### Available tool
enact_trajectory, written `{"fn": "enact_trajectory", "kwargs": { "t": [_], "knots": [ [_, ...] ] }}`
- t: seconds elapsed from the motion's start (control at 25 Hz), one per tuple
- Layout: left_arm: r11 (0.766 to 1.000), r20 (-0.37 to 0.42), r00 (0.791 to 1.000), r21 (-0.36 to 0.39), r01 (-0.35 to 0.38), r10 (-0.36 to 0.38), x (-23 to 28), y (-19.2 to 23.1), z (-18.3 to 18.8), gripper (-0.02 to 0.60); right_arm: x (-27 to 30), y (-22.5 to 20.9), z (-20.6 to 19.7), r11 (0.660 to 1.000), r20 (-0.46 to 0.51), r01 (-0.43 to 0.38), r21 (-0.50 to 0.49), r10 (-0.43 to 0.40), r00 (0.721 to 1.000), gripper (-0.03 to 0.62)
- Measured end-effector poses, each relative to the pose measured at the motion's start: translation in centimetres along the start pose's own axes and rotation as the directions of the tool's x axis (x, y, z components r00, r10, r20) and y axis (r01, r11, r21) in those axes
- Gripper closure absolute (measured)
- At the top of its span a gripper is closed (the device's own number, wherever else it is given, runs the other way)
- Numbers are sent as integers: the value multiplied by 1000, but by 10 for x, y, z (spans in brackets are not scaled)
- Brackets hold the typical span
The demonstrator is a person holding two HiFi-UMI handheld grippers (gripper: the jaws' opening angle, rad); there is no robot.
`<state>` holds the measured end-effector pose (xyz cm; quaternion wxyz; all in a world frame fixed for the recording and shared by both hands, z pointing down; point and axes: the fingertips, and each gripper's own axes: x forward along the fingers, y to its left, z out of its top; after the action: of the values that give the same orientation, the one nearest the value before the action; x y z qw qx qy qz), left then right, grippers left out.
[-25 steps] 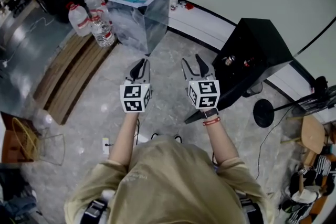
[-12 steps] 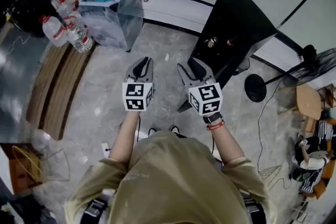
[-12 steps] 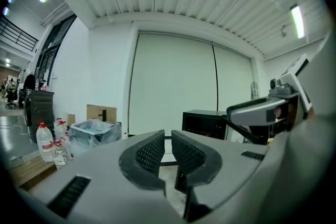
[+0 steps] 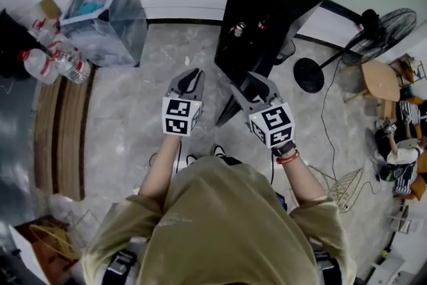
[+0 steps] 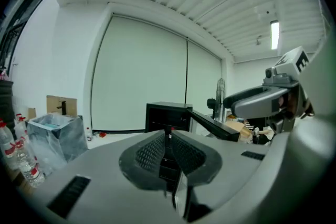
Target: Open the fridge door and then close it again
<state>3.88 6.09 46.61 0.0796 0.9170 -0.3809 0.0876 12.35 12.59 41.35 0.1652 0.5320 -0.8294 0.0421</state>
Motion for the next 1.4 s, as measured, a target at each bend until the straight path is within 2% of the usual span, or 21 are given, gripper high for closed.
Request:
{"fn": "enact_trajectory", "kwargs": {
  "t": [0.28, 0.44, 0.6, 0.76, 0.92, 1.08, 1.24, 1.4],
  "knots": [
    [990, -38, 990, 26, 140, -139, 30, -49, -8, 532, -38, -46, -28, 997, -82, 39, -73, -45, 996, 379],
    [982, -61, 981, 22, 187, -185, 39, -70, -17, 532, -51, -70, -39, 990, -123, -4, -139, -13, 992, 379],
    [976, -84, 973, 14, 219, -217, 43, -84, -27, 532, -53, -91, -50, 947, -205, -82, -310, 18, 979, 378],
    [972, -97, 968, 7, 235, -233, 45, -94, -36, 532, -47, -101, -62, 892, -288, -216, -396, 102, 952, 362],
    [968, -114, 961, -13, 251, -251, 44, -106, -43, 532, -40, -111, -73, 794, -373, -304, -526, 105, 922, 362],
    [965, -125, 957, -30, 260, -261, 45, -114, -45, 532, -25, -114, -87, 646, -459, -413, -643, 107, 882, 338],
    [966, -124, 958, -37, 255, -257, 45, -116, -44, 532, -13, -112, -102, 499, -541, -524, -691, 125, 832, 329],
    [970, -125, 962, -45, 240, -243, 45, -113, -47, 532, 0, -114, -111, 385, -590, -586, -713, 123, 798, 324]
  ]
}}
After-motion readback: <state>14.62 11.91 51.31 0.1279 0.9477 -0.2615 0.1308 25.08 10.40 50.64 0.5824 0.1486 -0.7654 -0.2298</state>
